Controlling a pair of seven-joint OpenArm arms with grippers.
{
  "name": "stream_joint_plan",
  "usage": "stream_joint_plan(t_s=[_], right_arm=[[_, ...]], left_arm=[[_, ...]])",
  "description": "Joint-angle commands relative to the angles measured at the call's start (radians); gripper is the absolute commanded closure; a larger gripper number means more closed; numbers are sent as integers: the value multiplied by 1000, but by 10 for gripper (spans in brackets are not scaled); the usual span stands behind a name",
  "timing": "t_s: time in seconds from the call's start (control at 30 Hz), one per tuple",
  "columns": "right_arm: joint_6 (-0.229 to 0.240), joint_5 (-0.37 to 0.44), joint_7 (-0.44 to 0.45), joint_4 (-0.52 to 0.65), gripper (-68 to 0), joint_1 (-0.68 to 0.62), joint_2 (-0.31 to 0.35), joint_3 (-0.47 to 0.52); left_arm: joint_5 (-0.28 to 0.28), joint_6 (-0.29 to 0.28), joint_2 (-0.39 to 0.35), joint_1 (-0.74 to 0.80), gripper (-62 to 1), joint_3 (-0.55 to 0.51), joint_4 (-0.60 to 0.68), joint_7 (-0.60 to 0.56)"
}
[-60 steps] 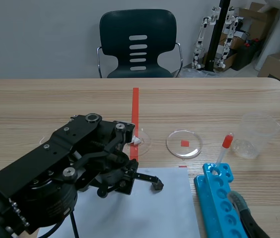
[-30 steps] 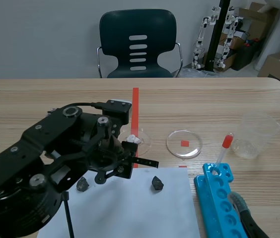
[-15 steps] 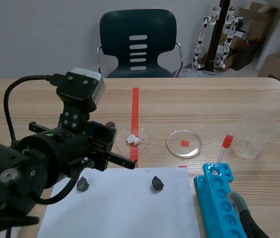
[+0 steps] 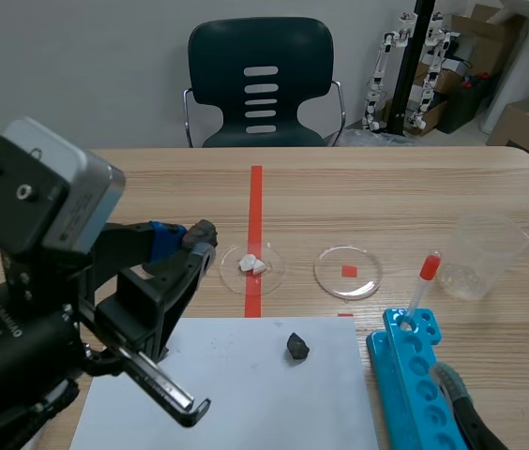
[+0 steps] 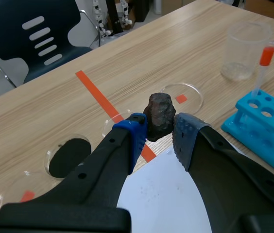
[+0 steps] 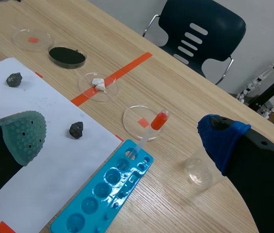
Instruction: Pick up the middle mineral with the left hand
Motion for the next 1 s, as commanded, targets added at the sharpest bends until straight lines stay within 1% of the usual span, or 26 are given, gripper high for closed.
stream_joint_plan(t_s=[0.0,0.13,0.2,0.3,0.33,0.43,0.5,0.53,0.6,0.63,0.7,0.97], right_arm=[[0,7,11,21,-679,7,-3,5],[0,7,11,21,-679,7,-3,5],[0,7,11,21,-679,7,-3,5],[0,7,11,21,-679,7,-3,5],[0,7,11,21,-679,7,-3,5],[0,7,11,21,-679,7,-3,5],[0,7,11,21,-679,7,-3,5],[0,7,11,21,-679,7,-3,5],[0,7,11,21,-679,7,-3,5],[0,7,11,21,-679,7,-3,5],[0,7,11,21,-679,7,-3,5],[0,7,11,21,-679,7,-3,5]], left_arm=[[0,3,3,33,-104,-30,6,-23],[-5,-5,-2,109,-104,-107,6,-37],[-33,-31,-2,143,-104,-151,7,-51],[-49,-100,4,188,-104,-217,8,-51],[-49,-124,10,202,-104,-239,8,-51],[-47,-225,43,241,-104,-308,8,-51],[-35,-271,66,267,-104,-351,7,-62],[-26,-271,73,277,-104,-364,7,-74],[14,-270,84,301,-104,-391,7,-98],[40,-270,83,304,-104,-397,7,-103],[66,-269,79,306,-104,-398,7,-103],[66,-266,79,300,-104,-398,7,-111]])
